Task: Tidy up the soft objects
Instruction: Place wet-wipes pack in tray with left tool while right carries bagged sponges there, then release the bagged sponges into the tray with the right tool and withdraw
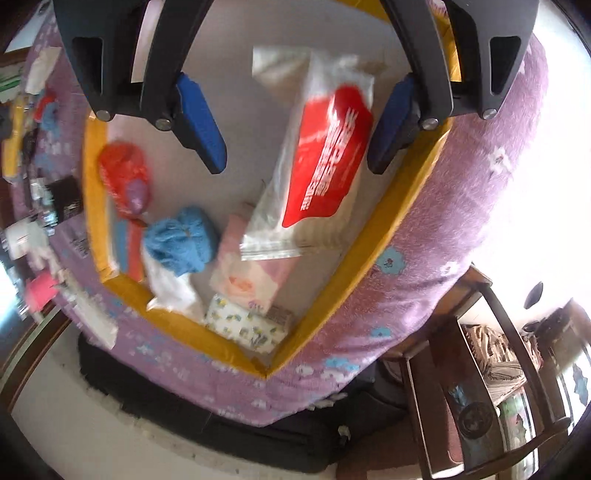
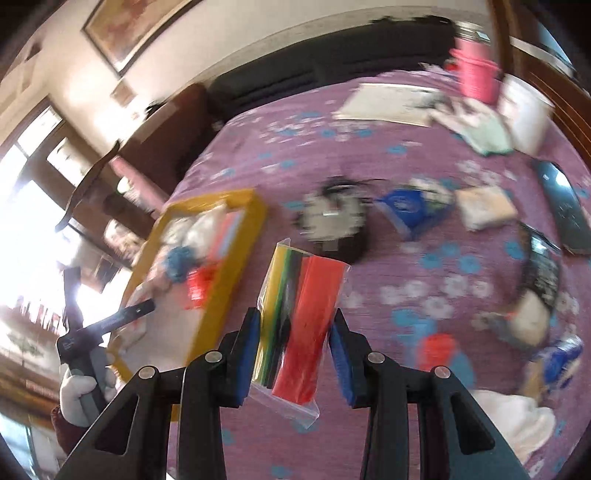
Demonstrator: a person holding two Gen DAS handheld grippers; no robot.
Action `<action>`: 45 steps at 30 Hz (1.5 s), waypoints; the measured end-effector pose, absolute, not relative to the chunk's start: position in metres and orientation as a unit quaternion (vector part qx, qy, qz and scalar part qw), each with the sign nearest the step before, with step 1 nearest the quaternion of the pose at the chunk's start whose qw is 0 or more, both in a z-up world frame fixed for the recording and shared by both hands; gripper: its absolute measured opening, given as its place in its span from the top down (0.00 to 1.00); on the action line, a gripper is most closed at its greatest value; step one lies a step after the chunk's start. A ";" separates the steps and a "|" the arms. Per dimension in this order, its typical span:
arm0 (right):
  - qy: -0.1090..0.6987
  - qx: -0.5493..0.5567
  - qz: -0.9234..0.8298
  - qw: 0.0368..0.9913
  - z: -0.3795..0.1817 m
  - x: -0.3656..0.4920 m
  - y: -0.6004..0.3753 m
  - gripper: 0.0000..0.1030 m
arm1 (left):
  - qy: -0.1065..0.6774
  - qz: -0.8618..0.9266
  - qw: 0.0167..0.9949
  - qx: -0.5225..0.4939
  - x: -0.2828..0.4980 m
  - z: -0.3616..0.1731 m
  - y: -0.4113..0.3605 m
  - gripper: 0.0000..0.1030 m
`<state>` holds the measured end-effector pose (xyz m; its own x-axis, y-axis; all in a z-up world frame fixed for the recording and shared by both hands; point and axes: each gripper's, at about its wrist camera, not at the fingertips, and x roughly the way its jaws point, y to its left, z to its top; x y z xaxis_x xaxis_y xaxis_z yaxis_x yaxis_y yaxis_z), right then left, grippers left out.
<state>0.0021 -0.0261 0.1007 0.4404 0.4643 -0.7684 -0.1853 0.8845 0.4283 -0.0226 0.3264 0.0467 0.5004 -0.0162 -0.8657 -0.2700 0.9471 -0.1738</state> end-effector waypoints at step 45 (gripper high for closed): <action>0.469 0.103 0.112 0.870 0.085 -0.006 -0.112 0.08 | 0.336 -0.094 0.929 -0.123 -0.136 0.104 0.245 0.08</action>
<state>-0.0057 -0.1121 0.0849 0.5350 0.2912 -0.7931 -0.0974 0.9537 0.2844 -0.1362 0.2450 0.1038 0.7566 -0.2583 -0.6007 0.0925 0.9517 -0.2927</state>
